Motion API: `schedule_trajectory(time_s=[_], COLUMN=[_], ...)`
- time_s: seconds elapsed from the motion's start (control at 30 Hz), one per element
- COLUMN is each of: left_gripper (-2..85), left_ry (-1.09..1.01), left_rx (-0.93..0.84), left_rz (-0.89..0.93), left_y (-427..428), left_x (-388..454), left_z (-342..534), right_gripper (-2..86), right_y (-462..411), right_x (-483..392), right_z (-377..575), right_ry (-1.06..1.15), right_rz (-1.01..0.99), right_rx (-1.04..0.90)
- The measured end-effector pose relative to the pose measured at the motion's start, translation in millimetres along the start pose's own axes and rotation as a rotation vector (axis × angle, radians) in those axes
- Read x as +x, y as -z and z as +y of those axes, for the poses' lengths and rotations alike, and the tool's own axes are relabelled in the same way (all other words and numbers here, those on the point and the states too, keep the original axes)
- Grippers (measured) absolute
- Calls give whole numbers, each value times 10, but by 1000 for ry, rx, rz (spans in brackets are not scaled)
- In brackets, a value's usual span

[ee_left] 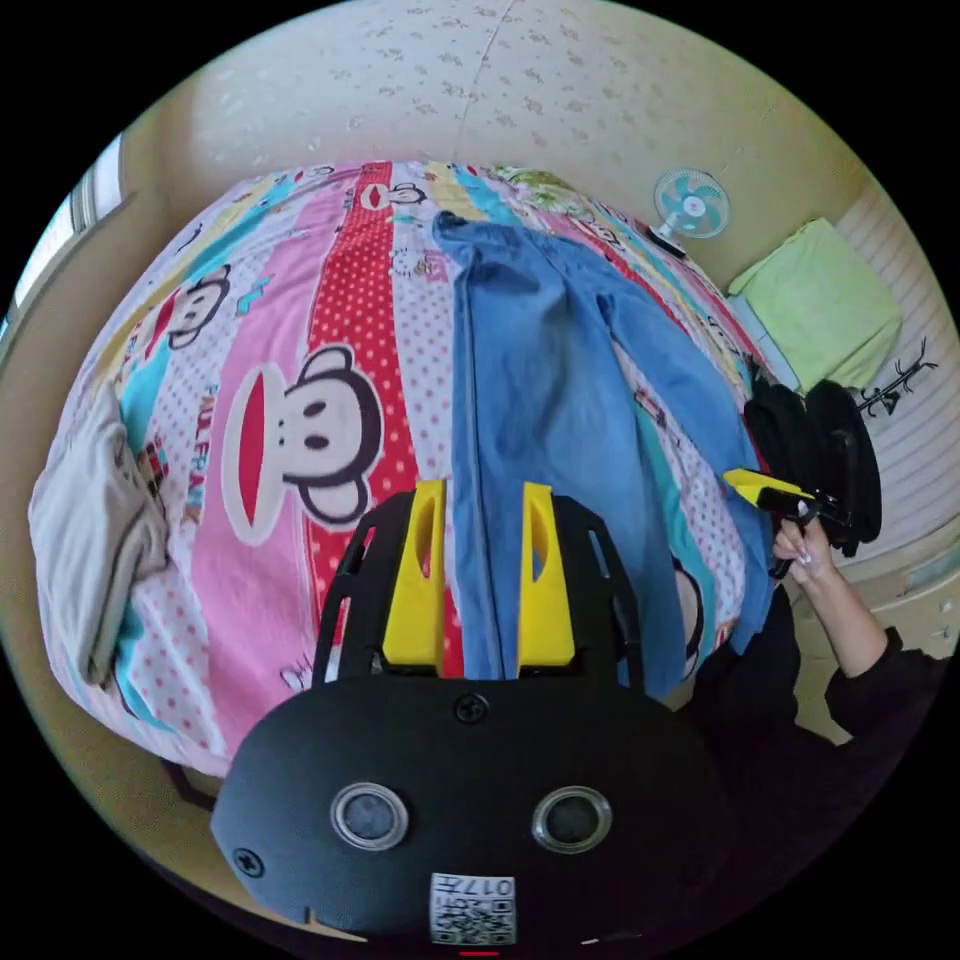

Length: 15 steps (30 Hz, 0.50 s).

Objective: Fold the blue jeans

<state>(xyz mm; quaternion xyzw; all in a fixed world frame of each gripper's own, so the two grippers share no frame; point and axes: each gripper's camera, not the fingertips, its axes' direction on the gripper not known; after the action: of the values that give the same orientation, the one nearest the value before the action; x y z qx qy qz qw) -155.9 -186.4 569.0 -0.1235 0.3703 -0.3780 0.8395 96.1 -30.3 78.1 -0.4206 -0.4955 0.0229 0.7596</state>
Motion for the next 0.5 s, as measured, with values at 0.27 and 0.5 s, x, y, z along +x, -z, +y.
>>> schedule_trajectory(time_s=[0.27,0.5], left_gripper=[115,13], left_ry=[205,247], left_rx=[15,-178], left_rz=[1,232], left_y=[260,443], left_x=[62,-6], left_z=[1114,1074], right_gripper=[57,19], right_y=[-390,183], right_x=[-786,-973], right_z=[1723,2045], right_ry=[15,144], right_rz=[-90,-120], right_rx=[-16,-220])
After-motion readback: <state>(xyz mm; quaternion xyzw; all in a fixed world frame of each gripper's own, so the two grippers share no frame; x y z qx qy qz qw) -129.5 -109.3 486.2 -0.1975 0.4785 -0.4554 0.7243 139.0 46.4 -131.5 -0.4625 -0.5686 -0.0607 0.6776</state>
